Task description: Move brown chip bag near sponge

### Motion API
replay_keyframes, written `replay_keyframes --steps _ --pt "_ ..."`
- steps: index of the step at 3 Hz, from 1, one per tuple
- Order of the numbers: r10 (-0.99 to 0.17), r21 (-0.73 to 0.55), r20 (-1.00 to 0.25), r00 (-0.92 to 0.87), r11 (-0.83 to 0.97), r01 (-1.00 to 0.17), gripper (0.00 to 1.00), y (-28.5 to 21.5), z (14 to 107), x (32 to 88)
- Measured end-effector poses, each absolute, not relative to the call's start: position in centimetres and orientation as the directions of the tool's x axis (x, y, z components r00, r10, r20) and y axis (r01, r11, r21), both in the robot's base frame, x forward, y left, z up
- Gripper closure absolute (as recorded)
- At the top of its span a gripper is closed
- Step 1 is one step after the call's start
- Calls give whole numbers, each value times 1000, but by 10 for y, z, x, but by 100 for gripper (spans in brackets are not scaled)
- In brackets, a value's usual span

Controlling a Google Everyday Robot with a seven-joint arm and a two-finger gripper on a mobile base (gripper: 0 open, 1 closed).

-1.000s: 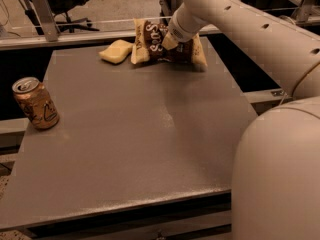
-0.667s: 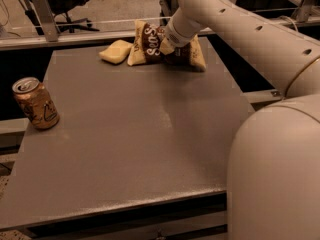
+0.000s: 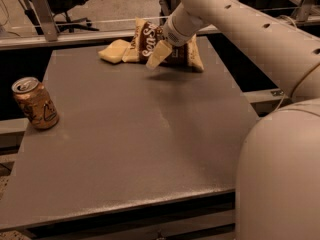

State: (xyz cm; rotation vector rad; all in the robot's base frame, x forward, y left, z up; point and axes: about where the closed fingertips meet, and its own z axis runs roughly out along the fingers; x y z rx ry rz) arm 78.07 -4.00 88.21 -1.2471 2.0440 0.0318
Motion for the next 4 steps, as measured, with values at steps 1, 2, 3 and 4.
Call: replay_keyframes --steps 1,2,3,4 --pt "-751 -382 -627 -208 529 -758 0 -59 914 776" --pt "-718 -423 -686 -114 522 -740 0 -90 958 751" --pt "-648 -422 -761 -7 504 -753 0 -122 995 709" --pt "-611 -451 -788 74 492 -745 0 -185 1023 664"
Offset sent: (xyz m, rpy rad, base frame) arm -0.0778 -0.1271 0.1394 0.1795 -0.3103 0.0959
